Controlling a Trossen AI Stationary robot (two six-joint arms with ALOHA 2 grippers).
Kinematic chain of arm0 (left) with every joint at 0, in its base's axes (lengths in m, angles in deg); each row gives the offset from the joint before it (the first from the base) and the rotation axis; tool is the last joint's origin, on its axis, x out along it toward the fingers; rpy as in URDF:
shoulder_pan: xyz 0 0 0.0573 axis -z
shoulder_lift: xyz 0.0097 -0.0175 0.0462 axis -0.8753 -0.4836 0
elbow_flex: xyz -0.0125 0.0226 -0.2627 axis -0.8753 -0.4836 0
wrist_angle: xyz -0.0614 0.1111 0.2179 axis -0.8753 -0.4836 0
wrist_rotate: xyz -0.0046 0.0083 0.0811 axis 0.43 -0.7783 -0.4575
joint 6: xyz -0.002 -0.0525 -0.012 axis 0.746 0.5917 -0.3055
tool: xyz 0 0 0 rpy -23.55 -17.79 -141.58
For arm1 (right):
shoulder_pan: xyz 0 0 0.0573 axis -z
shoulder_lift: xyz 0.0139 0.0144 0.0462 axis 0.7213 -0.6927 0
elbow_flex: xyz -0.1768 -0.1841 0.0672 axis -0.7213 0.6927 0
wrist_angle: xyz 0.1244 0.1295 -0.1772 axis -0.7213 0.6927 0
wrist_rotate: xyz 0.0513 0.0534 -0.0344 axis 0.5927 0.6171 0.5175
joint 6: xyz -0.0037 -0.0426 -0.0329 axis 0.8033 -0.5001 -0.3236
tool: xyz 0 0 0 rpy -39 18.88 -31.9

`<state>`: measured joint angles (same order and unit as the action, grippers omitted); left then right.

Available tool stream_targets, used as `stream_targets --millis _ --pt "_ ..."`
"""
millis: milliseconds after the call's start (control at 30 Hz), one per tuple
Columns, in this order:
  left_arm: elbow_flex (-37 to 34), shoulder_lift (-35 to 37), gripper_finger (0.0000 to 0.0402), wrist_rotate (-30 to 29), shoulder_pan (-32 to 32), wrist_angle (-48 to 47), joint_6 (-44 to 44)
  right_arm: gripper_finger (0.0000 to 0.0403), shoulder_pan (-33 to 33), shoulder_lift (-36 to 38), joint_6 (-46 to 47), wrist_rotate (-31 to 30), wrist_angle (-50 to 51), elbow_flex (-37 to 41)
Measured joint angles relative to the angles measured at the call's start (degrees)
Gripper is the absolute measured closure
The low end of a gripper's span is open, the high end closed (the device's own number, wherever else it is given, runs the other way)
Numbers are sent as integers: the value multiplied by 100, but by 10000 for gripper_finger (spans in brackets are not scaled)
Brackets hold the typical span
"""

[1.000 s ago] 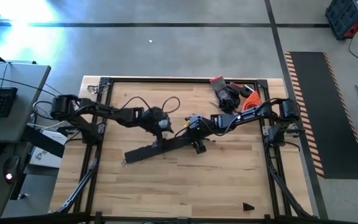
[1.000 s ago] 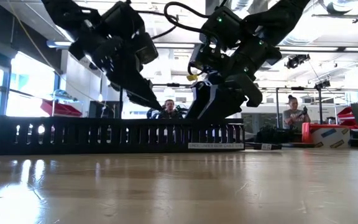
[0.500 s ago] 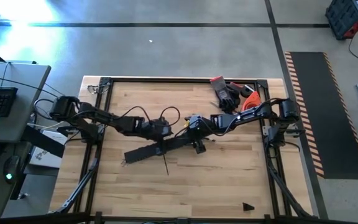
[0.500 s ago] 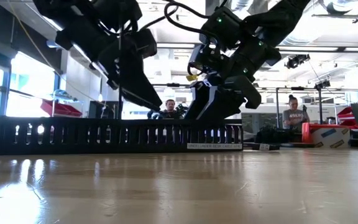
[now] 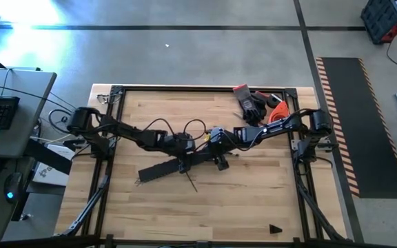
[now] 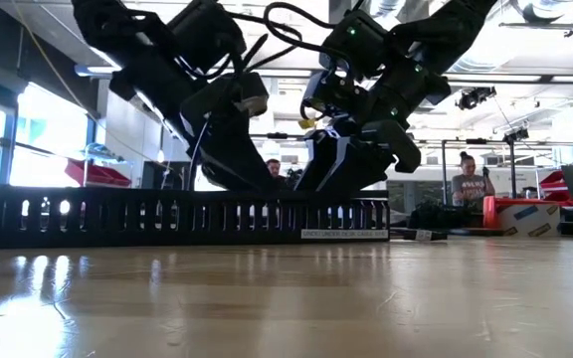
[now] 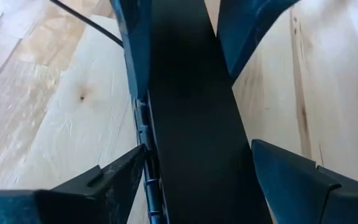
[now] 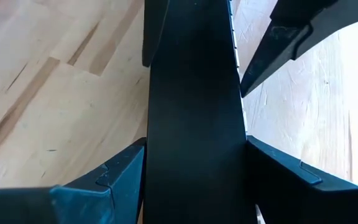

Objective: Ziptie cables
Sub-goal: Close the black cable duct

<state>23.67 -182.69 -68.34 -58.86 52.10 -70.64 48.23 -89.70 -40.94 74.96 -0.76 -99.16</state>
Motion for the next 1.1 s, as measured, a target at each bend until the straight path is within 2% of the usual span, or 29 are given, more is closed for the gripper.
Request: stream_targets --millis 100,300,600,767,867,933,1033,1100 --pt "147 -20 136 -77 95 -222 -201 176 -1 4 9 2 8 0" --pt "416 -199 136 -608 370 -617 -446 175 -7 4 5 10 8 2" --pt "479 -236 136 -701 418 -821 -551 175 -7 7 143 33 -6 2" --pt "1020 5 137 -998 413 -2195 -1078 175 7 -2 363 -92 -117 -2" --pt "1426 89 138 -865 415 -2800 -968 175 12 -2 425 -119 -110 -2" --pt "1578 120 138 -483 418 -3068 -852 175 12 -2 424 -125 -110 -4" --pt "1624 111 135 70 406 -3170 -1038 175 12 -2 421 -118 -140 -4" --pt "1624 111 125 164 379 -3214 -1070 175 12 -2 421 -111 -181 -4"
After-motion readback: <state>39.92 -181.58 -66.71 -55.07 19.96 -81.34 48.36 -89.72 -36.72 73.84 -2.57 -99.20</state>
